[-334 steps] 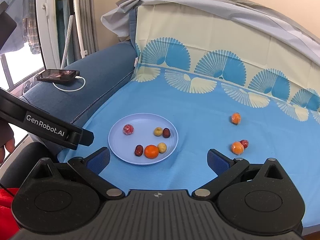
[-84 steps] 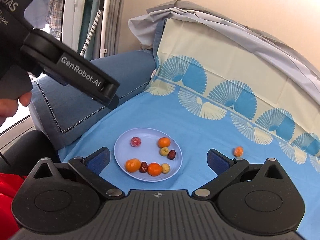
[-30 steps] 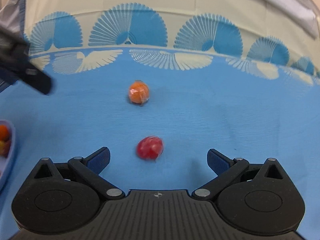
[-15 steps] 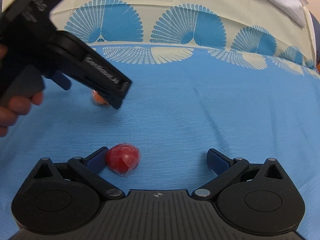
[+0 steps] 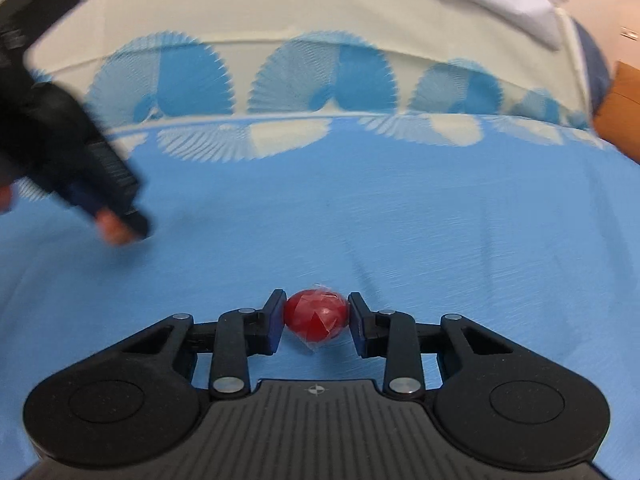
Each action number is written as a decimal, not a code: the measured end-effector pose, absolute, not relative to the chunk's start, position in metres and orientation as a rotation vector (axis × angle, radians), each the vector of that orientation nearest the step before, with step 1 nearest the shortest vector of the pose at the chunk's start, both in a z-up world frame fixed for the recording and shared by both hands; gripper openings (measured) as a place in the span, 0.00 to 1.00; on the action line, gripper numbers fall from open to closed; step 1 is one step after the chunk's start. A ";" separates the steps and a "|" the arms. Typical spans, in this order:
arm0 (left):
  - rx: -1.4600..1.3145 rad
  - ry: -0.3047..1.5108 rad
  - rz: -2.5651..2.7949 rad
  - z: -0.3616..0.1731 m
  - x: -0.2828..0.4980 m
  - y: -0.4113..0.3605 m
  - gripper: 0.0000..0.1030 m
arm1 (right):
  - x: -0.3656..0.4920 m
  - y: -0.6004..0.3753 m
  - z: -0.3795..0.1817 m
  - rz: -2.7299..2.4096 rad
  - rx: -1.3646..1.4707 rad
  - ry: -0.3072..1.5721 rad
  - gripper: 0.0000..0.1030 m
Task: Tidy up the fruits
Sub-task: 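Grasp a red plum with the right gripper while the left gripper grasps an orange fruit, then carry the red plum and orange fruit over the plate and open both grippers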
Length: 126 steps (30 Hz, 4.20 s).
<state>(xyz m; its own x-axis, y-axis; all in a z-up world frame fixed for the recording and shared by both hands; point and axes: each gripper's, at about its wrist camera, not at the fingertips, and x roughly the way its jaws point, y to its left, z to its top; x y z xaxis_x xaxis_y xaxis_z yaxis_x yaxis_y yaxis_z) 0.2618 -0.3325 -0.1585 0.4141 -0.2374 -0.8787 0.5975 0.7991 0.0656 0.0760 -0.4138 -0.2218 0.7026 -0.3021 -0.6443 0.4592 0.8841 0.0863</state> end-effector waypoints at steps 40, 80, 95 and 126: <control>0.137 0.991 -0.130 0.020 -0.043 0.025 0.41 | -0.129 -0.210 0.037 0.214 0.207 0.478 0.34; 0.046 1.019 -0.153 0.005 -0.051 0.050 0.41 | -0.143 -0.172 0.050 0.289 0.041 0.499 0.34; 0.023 1.119 -0.155 -0.024 0.020 0.044 0.41 | -0.082 -0.156 0.010 0.322 -0.002 0.650 0.34; 0.145 1.068 -0.197 -0.095 0.154 -0.010 1.00 | 0.098 -0.143 -0.111 0.368 -0.124 0.835 0.91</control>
